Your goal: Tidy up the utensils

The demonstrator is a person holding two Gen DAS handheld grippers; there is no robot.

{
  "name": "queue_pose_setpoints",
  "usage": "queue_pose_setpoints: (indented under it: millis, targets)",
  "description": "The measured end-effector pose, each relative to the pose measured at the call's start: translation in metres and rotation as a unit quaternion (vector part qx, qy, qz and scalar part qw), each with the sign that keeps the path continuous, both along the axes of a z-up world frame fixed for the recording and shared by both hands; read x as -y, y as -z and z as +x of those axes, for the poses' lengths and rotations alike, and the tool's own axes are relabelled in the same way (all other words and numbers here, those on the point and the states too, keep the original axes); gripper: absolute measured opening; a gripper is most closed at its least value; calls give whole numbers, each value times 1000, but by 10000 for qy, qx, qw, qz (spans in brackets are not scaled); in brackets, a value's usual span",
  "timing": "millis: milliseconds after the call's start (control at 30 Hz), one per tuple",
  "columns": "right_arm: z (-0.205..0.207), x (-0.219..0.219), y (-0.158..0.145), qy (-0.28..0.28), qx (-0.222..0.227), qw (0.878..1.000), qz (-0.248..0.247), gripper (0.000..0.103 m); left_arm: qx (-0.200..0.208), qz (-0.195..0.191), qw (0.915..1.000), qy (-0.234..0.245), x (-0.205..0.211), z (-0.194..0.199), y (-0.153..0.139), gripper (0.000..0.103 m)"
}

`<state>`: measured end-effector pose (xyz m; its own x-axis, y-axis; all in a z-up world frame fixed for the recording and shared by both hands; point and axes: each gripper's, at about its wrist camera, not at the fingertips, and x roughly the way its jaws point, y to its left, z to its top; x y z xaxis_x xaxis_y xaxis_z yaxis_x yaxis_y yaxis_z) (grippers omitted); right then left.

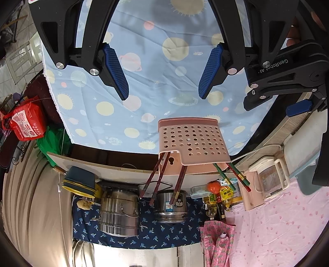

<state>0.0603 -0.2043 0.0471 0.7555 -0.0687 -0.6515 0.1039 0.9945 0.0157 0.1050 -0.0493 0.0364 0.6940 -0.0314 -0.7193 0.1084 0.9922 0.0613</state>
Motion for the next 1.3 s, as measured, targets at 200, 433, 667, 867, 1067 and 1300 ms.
queue_pose_setpoints:
  millis: [200,433,667,867,1067,1300]
  targets:
    - [-2,-2,1,-5,-6,10000,-7,68,-8,11,10000,-28,1,0,0,94]
    - [-2,-2,1,-5,-10,10000,-2,68,-9,4,10000,-31,0,0,0,94]
    - [-1,-2,1,-4,-11,10000,-6,68,-12,9,10000,-36,0,0,1,94]
    - [-1,-2,1,-5,-14,10000,-8,68,-22,14,10000,-79,-1,1,1,94]
    - [-1,-2,1,-1,-11,10000,-5,68,-54,24,9999,-114,2,1,2,94]
    - [-1,-1,1,-6,-11,10000,-6,68,-54,30,9999,-107,2,1,2,94]
